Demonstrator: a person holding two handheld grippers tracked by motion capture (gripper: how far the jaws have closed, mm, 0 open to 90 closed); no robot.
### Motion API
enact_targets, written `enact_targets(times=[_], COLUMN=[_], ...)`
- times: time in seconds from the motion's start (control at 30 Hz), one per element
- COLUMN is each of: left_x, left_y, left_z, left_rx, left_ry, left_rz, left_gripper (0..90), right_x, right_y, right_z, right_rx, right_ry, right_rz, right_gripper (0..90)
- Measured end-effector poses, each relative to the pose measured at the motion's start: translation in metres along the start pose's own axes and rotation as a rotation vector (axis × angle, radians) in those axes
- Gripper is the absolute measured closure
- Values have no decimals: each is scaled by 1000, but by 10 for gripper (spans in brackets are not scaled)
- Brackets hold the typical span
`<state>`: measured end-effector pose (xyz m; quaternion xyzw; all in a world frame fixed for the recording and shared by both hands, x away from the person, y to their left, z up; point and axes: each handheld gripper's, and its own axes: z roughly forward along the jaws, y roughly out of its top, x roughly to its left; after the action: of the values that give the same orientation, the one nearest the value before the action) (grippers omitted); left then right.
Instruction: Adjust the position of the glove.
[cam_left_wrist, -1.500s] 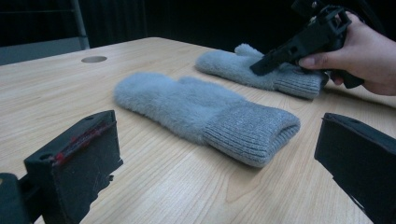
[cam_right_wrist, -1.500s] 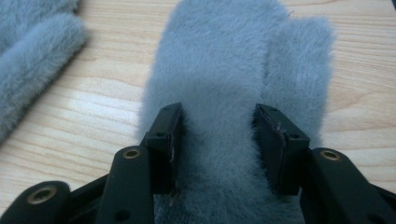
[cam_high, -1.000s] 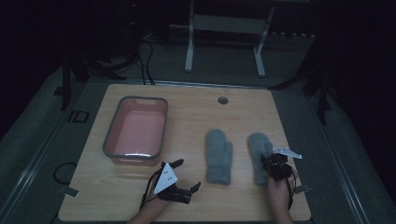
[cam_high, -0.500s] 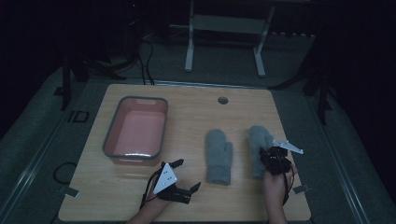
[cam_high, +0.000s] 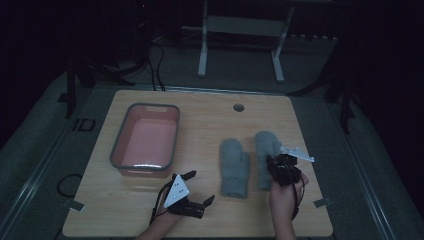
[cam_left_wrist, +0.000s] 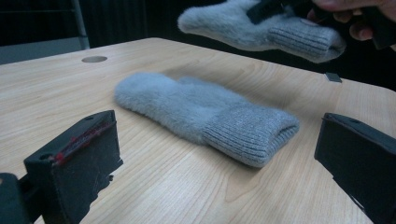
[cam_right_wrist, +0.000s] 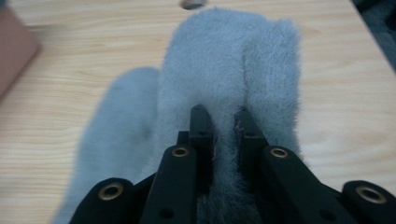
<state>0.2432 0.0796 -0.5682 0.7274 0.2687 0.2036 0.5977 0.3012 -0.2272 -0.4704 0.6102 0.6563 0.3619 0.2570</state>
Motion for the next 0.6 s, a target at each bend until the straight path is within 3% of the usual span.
enact_targets(times=[0.2, 0.6], left_x=[0, 0], left_y=[0, 0], left_z=[-1, -1], left_rx=[1, 1], left_ry=[4, 16], left_rz=[3, 1], left_gripper=[4, 4], right_x=[31, 67], right_y=[5, -12], right_z=[6, 21], right_rx=[-5, 52], right_ry=[59, 123], right_rz=[-11, 26], right_gripper=[811, 811])
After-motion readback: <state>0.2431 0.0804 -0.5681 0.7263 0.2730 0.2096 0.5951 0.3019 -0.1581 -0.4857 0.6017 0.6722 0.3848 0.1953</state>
